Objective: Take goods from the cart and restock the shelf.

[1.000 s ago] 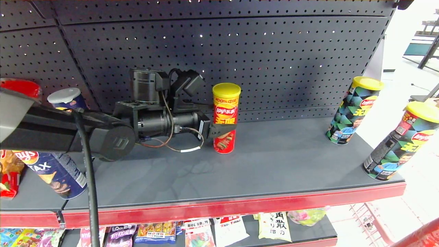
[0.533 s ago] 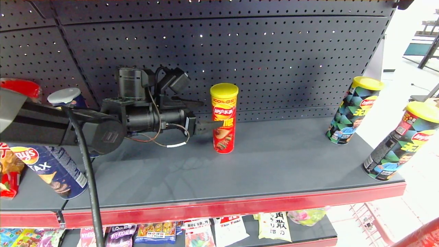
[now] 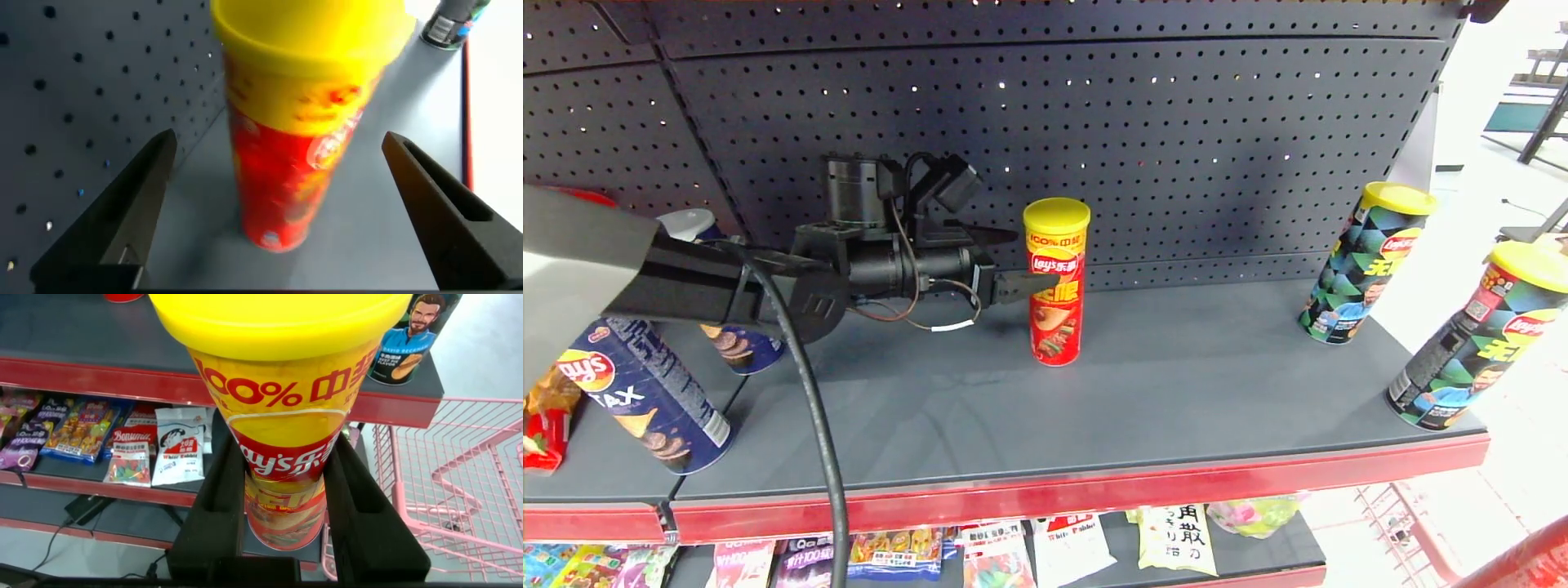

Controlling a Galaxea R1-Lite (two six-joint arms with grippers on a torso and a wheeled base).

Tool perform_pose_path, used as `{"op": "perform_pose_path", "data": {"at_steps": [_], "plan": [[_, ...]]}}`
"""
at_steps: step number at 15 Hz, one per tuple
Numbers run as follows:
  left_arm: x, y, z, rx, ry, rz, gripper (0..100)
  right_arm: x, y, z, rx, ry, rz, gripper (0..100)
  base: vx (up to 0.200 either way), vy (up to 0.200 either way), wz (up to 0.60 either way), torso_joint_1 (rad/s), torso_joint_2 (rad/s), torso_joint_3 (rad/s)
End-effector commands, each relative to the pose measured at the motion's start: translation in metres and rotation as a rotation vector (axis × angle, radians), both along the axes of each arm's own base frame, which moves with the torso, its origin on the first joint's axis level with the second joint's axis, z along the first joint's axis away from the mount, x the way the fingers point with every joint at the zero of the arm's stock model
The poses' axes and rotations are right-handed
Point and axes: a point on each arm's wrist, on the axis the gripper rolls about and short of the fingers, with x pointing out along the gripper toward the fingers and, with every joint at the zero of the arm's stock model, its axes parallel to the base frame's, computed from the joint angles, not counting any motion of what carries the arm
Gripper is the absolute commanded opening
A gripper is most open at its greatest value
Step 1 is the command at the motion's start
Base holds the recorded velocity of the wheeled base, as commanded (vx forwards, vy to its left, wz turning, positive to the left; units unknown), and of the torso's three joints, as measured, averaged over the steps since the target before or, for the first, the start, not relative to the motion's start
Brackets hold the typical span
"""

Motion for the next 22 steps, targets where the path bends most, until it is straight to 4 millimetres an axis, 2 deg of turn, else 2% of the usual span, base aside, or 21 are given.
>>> {"op": "perform_pose_path", "data": {"at_steps": [1,4,9,10,14,17,18,19,20,22], "plan": [[0.012,-0.006,-0.006,-0.008,-0.003,-0.030,100,0.001,0.000,0.000,0.000,0.003,0.000,0,0.000,0.000,0.00,0.000,0.00,0.000],[0.023,-0.011,-0.010,-0.016,-0.008,-0.058,100,0.001,-0.001,0.000,-0.004,0.003,-0.019,0,0.000,0.000,0.00,0.000,0.00,0.000],[0.028,-0.018,-0.014,-0.018,-0.012,-0.070,100,0.001,-0.001,0.000,-0.004,0.005,-0.022,0,0.000,0.000,0.00,0.000,0.00,0.000],[0.027,-0.020,-0.014,-0.019,-0.011,-0.079,0,0.001,-0.001,0.000,-0.004,0.005,-0.022,0,0.000,0.000,0.00,0.000,0.00,0.000],[0.024,-0.018,-0.017,-0.014,0.005,-0.075,0,0.002,-0.001,0.000,-0.004,0.013,-0.022,0,0.000,0.000,0.00,0.000,0.00,0.000],[0.003,-0.010,-0.014,-0.002,0.033,-0.077,0,0.002,-0.001,0.001,-0.004,0.011,-0.022,0,0.000,0.000,0.00,0.000,0.00,0.000],[0.003,-0.010,-0.014,-0.002,0.033,-0.077,0,0.002,-0.001,0.001,-0.004,0.011,-0.022,0,0.000,0.000,0.00,0.000,0.00,0.000],[-0.034,0.006,-0.010,0.017,0.076,-0.063,0,0.001,-0.001,0.001,-0.004,0.007,-0.021,0,0.000,0.000,0.00,0.000,0.00,0.000],[-0.043,0.009,-0.006,0.018,0.076,-0.063,0,0.001,-0.001,0.001,-0.004,0.007,-0.021,0,0.000,0.000,0.00,0.000,0.00,0.000],[-0.079,0.024,0.009,0.014,0.064,-0.060,0,0.001,0.000,0.001,-0.004,0.007,-0.018,0,0.000,0.000,0.00,0.000,0.00,0.000]]}}
